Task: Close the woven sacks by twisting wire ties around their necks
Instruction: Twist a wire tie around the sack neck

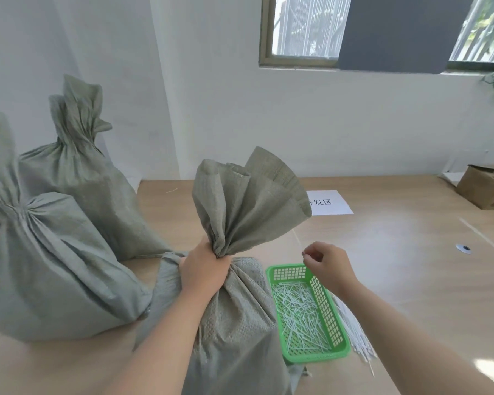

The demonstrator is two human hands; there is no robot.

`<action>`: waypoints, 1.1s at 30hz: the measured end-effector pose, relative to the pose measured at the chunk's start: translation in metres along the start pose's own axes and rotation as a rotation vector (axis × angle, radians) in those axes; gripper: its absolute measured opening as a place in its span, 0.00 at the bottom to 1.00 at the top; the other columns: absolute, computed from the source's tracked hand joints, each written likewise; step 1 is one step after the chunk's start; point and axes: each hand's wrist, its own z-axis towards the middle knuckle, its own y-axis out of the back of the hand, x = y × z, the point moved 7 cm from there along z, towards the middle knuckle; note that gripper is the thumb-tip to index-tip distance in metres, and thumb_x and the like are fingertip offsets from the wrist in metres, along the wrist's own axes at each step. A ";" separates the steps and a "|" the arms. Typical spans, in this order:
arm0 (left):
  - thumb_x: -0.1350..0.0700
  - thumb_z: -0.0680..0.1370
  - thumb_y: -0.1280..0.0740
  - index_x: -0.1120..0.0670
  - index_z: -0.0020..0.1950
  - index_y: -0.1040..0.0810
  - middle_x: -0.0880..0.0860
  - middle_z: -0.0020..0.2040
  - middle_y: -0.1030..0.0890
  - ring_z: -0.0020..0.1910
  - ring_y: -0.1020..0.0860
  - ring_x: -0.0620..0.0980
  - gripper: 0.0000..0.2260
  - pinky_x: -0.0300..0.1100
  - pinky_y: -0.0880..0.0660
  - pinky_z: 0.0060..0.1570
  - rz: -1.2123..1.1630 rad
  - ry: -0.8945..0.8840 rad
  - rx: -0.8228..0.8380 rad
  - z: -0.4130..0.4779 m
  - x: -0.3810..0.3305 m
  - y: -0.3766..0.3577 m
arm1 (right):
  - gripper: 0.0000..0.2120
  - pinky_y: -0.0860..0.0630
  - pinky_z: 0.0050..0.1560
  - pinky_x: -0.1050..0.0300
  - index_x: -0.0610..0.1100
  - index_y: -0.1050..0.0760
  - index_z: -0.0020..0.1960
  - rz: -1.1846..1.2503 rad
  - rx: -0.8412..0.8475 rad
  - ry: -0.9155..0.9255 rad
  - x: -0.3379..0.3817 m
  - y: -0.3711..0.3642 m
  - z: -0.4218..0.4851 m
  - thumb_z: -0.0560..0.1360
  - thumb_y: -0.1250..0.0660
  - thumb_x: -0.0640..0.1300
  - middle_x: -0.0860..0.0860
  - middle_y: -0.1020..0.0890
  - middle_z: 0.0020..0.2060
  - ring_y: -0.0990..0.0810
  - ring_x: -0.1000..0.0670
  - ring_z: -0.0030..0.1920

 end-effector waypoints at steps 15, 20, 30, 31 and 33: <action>0.51 0.76 0.34 0.49 0.37 0.28 0.47 0.35 0.23 0.47 0.21 0.59 0.09 0.56 0.25 0.56 -0.314 0.092 0.028 0.001 0.008 0.007 | 0.05 0.21 0.37 0.53 0.37 0.20 0.43 0.493 0.262 -0.133 0.080 -0.027 -0.002 0.77 0.33 0.36 0.44 0.19 0.32 0.21 0.48 0.31; 0.49 0.74 0.35 0.49 0.33 0.31 0.52 0.34 0.24 0.47 0.21 0.63 0.11 0.61 0.25 0.58 -0.388 0.110 0.037 0.000 0.009 0.006 | 0.07 0.18 0.40 0.50 0.37 0.22 0.42 0.523 0.293 -0.140 0.101 -0.035 -0.006 0.78 0.35 0.35 0.43 0.16 0.35 0.18 0.48 0.32; 0.44 0.67 0.33 0.54 0.42 0.17 0.56 0.42 0.15 0.49 0.18 0.60 0.15 0.55 0.21 0.51 -0.517 0.133 0.048 0.004 0.014 0.005 | 0.08 0.26 0.25 0.60 0.38 0.24 0.41 0.585 0.252 -0.186 0.164 -0.067 -0.029 0.77 0.40 0.33 0.46 0.20 0.27 0.26 0.53 0.22; 0.45 0.66 0.34 0.53 0.38 0.18 0.55 0.39 0.15 0.47 0.17 0.61 0.13 0.56 0.20 0.49 -0.515 0.133 0.065 0.005 0.016 0.003 | 0.09 0.27 0.24 0.61 0.39 0.25 0.39 0.587 0.243 -0.201 0.166 -0.074 -0.033 0.75 0.41 0.32 0.48 0.21 0.26 0.27 0.53 0.22; 0.47 0.66 0.36 0.51 0.33 0.20 0.54 0.34 0.16 0.43 0.17 0.61 0.10 0.58 0.20 0.47 -0.521 0.133 0.090 0.011 0.027 -0.009 | 0.10 0.29 0.24 0.62 0.40 0.25 0.36 0.558 0.208 -0.200 0.169 -0.081 -0.039 0.73 0.41 0.33 0.48 0.21 0.26 0.28 0.53 0.22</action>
